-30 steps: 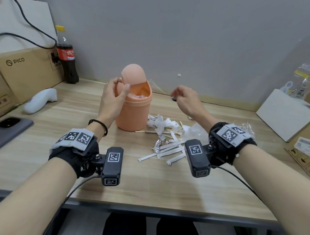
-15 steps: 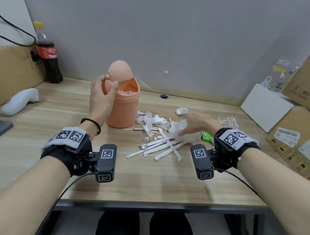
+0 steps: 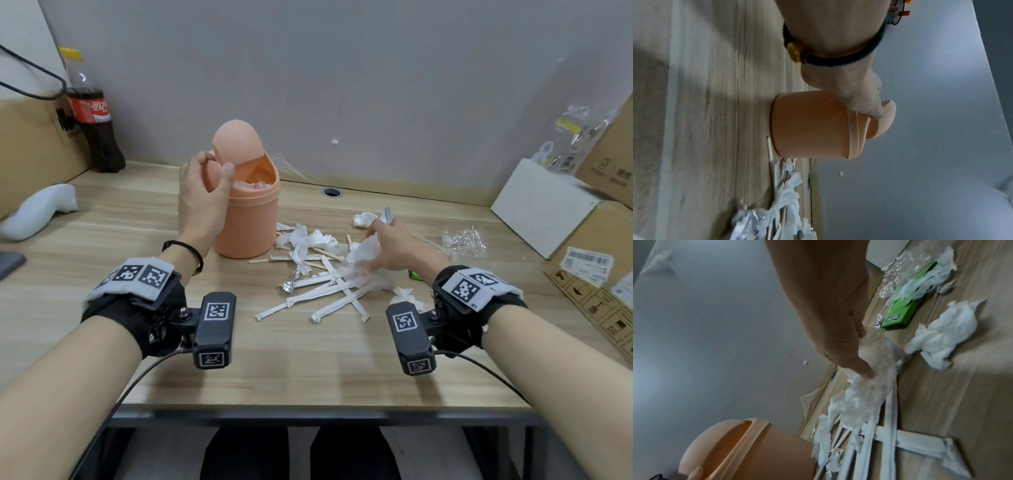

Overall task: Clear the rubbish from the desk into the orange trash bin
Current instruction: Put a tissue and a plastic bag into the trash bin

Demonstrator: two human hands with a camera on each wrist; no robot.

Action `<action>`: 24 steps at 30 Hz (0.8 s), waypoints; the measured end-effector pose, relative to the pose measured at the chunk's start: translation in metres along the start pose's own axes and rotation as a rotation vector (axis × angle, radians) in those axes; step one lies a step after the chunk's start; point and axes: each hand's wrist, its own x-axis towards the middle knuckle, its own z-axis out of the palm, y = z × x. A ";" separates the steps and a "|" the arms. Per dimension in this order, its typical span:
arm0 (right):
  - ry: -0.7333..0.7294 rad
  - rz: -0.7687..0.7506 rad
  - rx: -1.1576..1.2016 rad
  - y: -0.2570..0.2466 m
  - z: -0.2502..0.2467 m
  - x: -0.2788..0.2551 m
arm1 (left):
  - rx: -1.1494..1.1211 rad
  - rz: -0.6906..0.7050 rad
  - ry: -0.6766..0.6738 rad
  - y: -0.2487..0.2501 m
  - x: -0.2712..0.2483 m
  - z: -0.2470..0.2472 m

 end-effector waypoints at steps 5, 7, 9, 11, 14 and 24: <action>0.148 -0.090 0.101 -0.006 -0.019 -0.001 | 0.024 0.008 0.000 0.002 0.000 -0.001; 0.226 -0.049 0.159 -0.011 -0.030 -0.001 | 0.024 0.006 -0.002 0.002 0.000 -0.001; 0.349 -0.030 0.181 -0.017 -0.041 0.001 | 0.027 0.015 -0.001 0.003 0.000 -0.002; 0.460 -0.058 0.231 -0.024 -0.051 0.001 | 0.025 0.021 0.000 0.003 -0.001 -0.002; 0.507 -0.110 0.288 -0.033 -0.055 0.005 | 0.023 0.019 -0.006 0.004 -0.001 -0.003; 0.317 -0.293 0.708 -0.055 -0.030 -0.003 | 0.008 0.010 -0.018 0.005 -0.001 -0.006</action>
